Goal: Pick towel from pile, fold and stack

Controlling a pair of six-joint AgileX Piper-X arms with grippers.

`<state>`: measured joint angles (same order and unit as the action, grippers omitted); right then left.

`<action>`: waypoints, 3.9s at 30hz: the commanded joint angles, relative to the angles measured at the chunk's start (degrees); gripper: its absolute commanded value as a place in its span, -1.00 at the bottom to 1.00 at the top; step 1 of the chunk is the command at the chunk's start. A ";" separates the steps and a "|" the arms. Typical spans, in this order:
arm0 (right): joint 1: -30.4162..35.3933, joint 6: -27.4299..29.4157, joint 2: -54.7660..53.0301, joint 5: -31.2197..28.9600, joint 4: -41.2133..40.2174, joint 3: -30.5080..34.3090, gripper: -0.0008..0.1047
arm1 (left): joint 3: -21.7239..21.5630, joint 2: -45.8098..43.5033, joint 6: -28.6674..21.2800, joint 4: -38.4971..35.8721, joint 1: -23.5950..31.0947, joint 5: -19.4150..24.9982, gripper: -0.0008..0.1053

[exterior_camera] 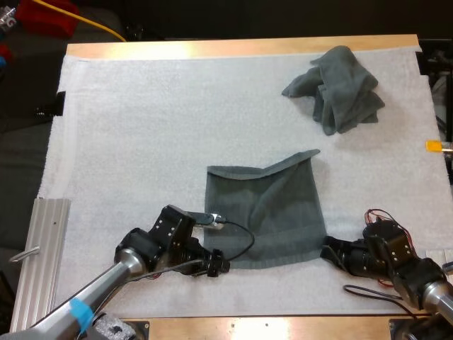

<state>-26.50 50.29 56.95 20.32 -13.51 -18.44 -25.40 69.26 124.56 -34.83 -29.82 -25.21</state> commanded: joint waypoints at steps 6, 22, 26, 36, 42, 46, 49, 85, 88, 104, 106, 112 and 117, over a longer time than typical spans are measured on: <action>0.21 0.96 0.17 0.47 -0.92 0.03 -0.96 | -0.07 1.71 0.56 5.80 0.03 -7.07 0.33; 0.21 0.98 0.17 0.47 -0.92 0.03 -0.96 | -0.07 1.71 1.23 8.53 0.03 -8.47 -0.54; 0.21 2.42 0.17 1.86 -0.92 0.03 -0.96 | -0.10 1.71 0.67 8.53 0.03 -6.54 -0.99; 0.21 7.85 -1.02 5.03 -1.53 -2.84 -0.96 | -0.98 -4.70 -0.83 6.18 0.03 -7.13 -0.98; 0.21 14.62 -3.64 0.81 -13.01 -9.57 -0.96 | -2.55 -11.59 -1.62 3.16 0.03 -6.15 -0.98; 0.21 19.72 -4.73 -0.57 -20.85 -14.73 -0.96 | -5.17 -13.81 -1.62 1.21 0.03 -6.31 -0.98; 0.21 22.53 -5.59 -1.64 -25.97 -18.42 -0.96 | -7.95 -14.59 -2.58 -1.70 0.03 -6.31 -0.98; -19.01 17.93 -6.08 -16.68 -42.70 -31.57 -0.96 | -15.31 -17.63 -4.82 -23.99 -19.69 3.62 -0.98; -19.01 17.51 -3.62 -16.68 -40.26 -31.57 -0.96 | -14.11 -17.63 -3.70 -23.21 -18.66 3.20 -0.98; -10.54 14.97 9.83 -11.40 -27.24 -31.57 -0.96 | -7.84 -13.40 -3.60 -9.69 2.53 -14.89 -0.98; -9.29 14.92 10.83 -10.42 -25.59 -31.57 -0.96 | -7.08 -11.08 -3.60 -8.27 4.52 -17.63 -0.98; -5.68 14.06 14.13 -9.12 -21.36 -31.57 -0.96 | -6.81 -3.48 -3.60 -5.70 9.41 -21.44 -0.98; -2.88 12.51 16.50 -5.82 -17.25 -31.57 -0.96 | -6.81 0.63 -3.47 -3.05 14.15 -23.43 -0.98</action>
<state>-29.89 63.17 73.27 13.62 -31.28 -49.41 -32.27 69.80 121.00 -38.58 -15.90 -47.64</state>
